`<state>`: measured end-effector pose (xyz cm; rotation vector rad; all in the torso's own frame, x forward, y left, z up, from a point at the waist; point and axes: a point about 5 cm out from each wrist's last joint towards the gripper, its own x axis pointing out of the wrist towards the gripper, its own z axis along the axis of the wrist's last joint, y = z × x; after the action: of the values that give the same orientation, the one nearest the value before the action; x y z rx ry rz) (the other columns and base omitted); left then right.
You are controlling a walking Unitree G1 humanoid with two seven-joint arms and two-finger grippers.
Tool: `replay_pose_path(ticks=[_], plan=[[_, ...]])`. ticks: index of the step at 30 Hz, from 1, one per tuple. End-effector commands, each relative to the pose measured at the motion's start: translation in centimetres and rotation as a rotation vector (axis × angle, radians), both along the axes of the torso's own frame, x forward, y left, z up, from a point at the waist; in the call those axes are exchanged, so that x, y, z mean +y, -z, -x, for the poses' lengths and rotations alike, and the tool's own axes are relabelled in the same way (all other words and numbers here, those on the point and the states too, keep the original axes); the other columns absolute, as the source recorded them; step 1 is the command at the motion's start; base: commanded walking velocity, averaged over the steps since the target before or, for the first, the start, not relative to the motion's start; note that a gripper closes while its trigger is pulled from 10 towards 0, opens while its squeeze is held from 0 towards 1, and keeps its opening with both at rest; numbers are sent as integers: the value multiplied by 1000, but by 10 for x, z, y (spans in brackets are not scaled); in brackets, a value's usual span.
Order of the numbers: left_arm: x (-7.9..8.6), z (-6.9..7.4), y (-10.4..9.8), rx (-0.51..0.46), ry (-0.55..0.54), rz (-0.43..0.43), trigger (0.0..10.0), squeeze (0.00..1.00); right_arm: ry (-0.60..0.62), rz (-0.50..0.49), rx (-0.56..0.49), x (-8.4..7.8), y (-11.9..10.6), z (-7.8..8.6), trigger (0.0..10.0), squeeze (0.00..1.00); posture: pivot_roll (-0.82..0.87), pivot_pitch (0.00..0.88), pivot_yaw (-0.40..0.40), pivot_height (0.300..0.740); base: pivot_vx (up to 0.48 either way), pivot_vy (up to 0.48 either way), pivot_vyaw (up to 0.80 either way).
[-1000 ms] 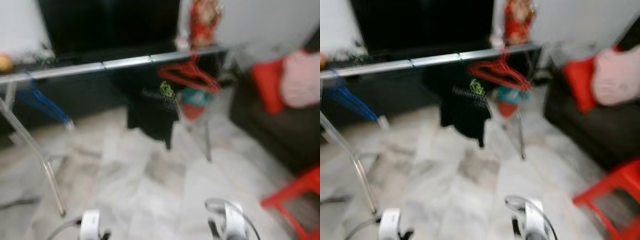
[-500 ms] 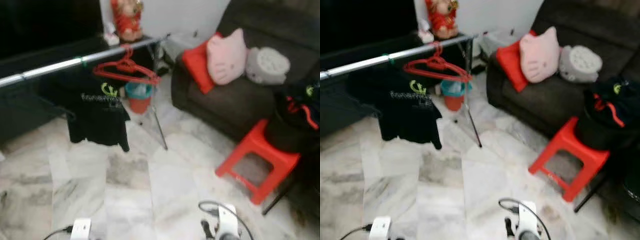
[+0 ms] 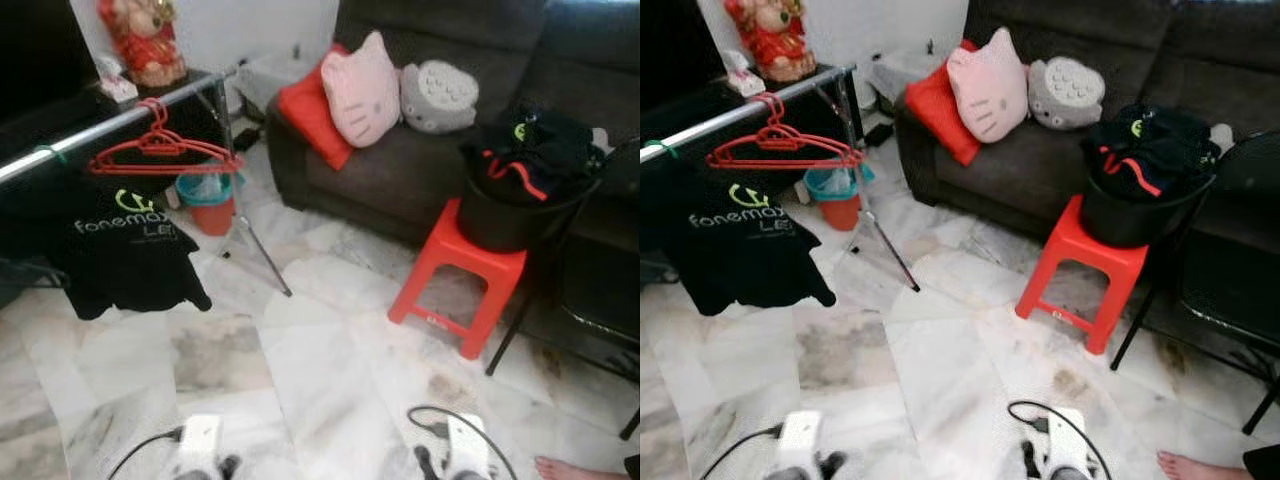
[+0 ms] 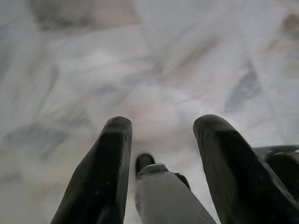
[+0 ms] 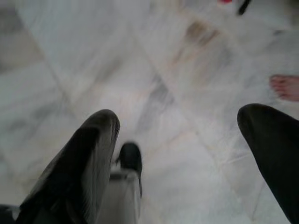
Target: Hang hanger
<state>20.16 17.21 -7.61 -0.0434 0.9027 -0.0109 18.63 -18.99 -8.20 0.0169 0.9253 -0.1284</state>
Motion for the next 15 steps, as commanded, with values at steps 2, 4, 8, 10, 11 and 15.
replay_pose_path(ticks=[2,4,8,10,11,15], plan=[[0,3,3,37,15,-28,10000,0,0,-12,10,4,2,3,10000,0,105,0,-15,740,0,0,-719],[-4,0,1,32,20,-26,10000,0,1,-13,8,4,2,3,10000,0,105,0,-15,740,0,0,-641],[-5,-1,1,32,22,-26,10000,0,4,-15,1,4,2,2,10000,0,105,0,-16,740,0,0,0],[-1,2,2,37,23,-30,10000,0,3,-14,1,4,2,2,10000,0,106,0,-17,740,0,0,0],[-1,2,2,37,23,-30,10000,0,3,-14,1,4,2,2,10000,0,106,0,-17,740,0,0,0],[0,3,2,35,30,-28,10000,855,2,-14,1,4,2,3,10000,0,107,0,-18,740,0,0,0]])
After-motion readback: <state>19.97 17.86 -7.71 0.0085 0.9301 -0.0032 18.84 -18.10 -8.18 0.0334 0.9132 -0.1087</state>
